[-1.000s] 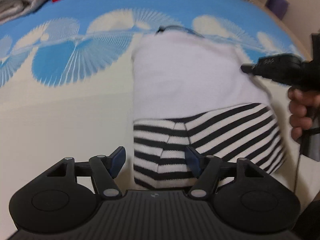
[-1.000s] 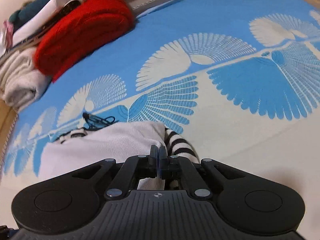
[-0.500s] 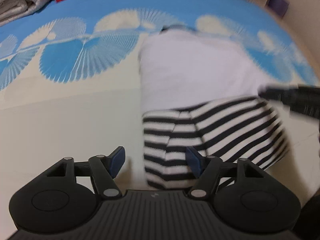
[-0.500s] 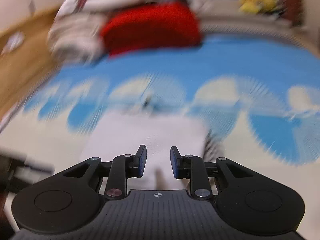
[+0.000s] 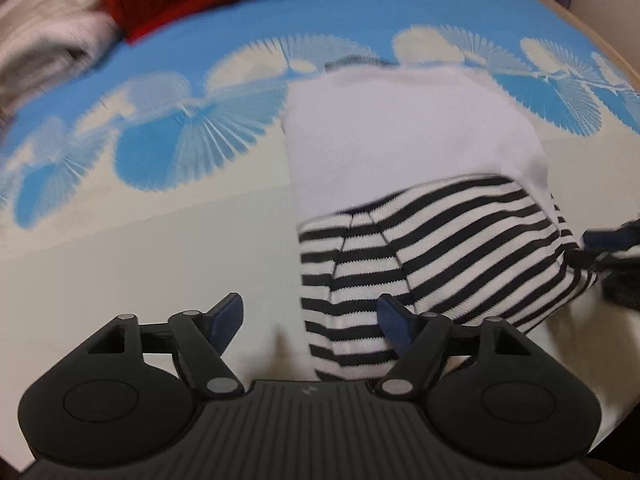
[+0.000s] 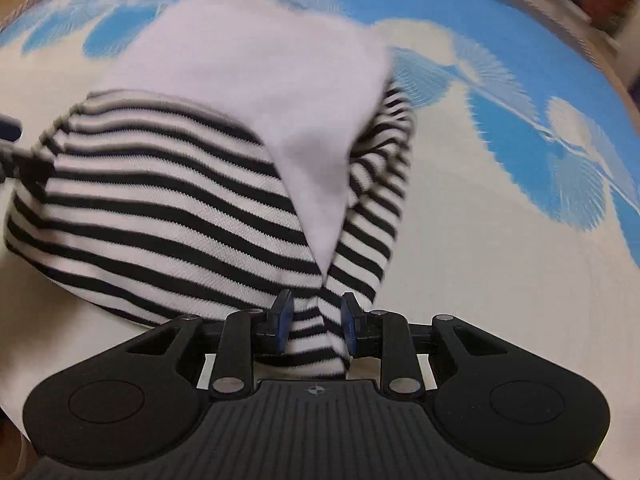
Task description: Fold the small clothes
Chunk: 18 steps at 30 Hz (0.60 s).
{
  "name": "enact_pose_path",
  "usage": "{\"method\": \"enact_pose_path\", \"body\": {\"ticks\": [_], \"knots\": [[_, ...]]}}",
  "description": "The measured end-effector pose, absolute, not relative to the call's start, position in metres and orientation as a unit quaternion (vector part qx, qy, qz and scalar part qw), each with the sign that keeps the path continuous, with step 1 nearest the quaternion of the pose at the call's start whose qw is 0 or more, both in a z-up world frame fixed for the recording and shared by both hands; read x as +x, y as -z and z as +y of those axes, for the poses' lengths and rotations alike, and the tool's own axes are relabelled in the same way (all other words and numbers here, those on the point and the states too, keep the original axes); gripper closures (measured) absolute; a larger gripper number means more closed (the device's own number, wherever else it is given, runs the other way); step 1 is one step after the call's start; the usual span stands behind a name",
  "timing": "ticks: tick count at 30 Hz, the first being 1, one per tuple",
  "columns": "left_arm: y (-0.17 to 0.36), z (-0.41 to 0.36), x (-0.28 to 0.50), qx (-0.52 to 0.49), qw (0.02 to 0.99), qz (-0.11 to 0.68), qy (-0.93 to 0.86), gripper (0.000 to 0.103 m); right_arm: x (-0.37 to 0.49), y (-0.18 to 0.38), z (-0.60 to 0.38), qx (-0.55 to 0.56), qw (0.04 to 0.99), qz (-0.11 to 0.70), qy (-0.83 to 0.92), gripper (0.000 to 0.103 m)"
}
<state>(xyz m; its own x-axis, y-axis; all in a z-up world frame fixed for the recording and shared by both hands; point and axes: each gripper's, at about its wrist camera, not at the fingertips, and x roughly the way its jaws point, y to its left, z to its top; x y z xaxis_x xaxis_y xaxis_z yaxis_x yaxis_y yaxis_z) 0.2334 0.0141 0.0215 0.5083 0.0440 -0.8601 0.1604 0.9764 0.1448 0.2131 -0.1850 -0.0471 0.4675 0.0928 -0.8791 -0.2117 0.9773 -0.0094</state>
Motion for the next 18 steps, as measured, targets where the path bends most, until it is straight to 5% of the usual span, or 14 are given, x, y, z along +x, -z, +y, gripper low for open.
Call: {"method": "enact_pose_path", "body": {"ticks": [2, 4, 7, 12, 18], "knots": [[-0.042, 0.01, 0.218, 0.112, 0.876, 0.468, 0.029, 0.013, 0.196, 0.014, -0.194, -0.001, 0.878, 0.47, -0.091, 0.061], [-0.064, 0.007, 0.204, 0.116, 0.888, 0.444, 0.004, 0.006, 0.175, -0.017, -0.197, 0.014, 0.903, 0.423, -0.08, 0.035], [-0.098, 0.004, 0.168, 0.104, 0.909, 0.404, -0.008, 0.001, 0.138, -0.052, -0.2, 0.011, 0.927, 0.369, -0.069, 0.016], [-0.123, 0.002, 0.086, 0.075, 0.936, 0.345, 0.009, 0.001, 0.074, -0.07, -0.213, 0.019, 0.954, 0.297, -0.046, 0.004], [-0.081, -0.008, 0.036, 0.051, 0.937, 0.346, 0.01, 0.001, 0.036, -0.05, -0.213, 0.077, 0.955, 0.285, -0.014, 0.003]]}}
